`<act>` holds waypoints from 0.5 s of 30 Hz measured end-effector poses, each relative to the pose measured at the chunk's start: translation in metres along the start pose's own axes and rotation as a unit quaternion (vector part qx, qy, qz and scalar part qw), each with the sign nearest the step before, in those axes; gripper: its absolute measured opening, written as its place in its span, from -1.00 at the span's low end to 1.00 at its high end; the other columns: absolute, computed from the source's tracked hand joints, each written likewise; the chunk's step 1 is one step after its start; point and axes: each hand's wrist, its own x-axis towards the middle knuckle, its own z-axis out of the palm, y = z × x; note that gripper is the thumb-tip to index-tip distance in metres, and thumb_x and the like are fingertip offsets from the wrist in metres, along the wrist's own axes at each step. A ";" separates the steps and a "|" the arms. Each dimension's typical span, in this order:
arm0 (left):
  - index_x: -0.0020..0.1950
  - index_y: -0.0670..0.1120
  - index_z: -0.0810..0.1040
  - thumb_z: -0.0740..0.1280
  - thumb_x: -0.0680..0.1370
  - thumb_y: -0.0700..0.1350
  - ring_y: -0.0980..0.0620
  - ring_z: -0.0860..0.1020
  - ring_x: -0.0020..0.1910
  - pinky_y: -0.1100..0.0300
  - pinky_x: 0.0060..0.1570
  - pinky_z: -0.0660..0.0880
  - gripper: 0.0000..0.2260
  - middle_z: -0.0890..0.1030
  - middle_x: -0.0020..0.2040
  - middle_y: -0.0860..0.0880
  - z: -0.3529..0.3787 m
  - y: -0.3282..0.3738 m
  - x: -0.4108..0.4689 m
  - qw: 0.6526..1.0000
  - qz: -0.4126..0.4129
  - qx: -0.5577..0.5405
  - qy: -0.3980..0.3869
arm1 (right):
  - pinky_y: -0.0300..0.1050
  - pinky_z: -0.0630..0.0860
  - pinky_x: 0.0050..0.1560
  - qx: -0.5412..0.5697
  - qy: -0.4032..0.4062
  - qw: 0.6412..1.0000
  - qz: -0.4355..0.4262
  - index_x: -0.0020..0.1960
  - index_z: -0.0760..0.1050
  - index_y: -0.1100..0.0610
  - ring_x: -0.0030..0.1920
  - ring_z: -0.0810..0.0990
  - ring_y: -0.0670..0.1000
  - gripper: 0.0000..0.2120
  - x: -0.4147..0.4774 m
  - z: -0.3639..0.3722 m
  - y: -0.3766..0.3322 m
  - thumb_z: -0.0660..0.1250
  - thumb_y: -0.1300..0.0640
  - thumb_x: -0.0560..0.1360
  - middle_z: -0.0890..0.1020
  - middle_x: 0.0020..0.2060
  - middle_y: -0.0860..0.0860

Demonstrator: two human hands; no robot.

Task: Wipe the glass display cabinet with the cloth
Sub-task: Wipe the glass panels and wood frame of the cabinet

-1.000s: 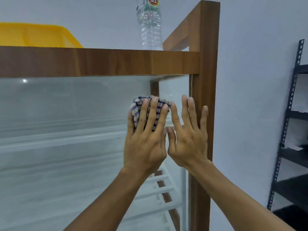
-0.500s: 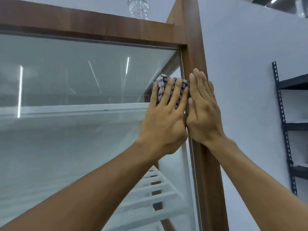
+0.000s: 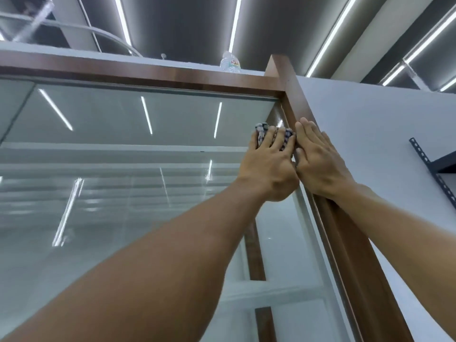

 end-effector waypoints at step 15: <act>0.69 0.08 -0.10 -0.06 0.71 0.07 0.01 -0.21 0.67 -0.05 0.61 -0.31 -0.46 -0.14 0.70 0.01 -0.052 -0.148 -0.125 0.989 -0.142 0.009 0.041 | 0.14 -0.25 0.63 -0.015 -0.046 0.998 -0.050 0.66 -0.17 0.16 0.65 -0.19 0.04 -0.39 -0.016 0.060 -0.195 -0.12 -0.08 0.71 -0.12 0.66 0.09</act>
